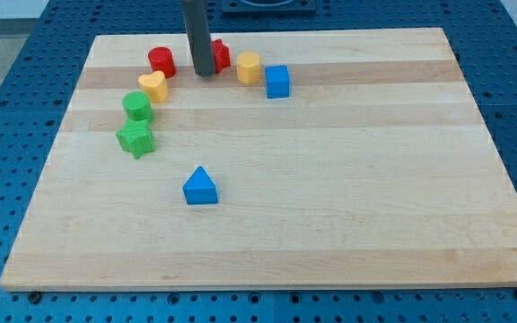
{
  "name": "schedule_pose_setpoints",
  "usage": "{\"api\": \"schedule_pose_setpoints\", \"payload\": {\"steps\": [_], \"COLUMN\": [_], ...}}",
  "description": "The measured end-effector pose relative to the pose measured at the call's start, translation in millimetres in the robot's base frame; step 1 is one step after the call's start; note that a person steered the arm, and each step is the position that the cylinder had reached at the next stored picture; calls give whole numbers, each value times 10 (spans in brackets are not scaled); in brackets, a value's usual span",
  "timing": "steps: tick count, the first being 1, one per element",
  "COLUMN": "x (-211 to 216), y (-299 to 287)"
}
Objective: Move the red star diagonal to the yellow hexagon
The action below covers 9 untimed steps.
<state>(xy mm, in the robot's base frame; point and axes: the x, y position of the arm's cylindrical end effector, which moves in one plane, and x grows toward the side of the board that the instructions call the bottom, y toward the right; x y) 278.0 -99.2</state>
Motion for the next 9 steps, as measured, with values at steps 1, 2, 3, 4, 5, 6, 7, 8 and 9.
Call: {"api": "schedule_pose_setpoints", "payload": {"steps": [1,2,3,4,5,6,7,8,9], "x": [-21,-8,111,163,285,384,369,264,64], "y": [19,17,-8,-8,-8,-8,-8,58,216]}}
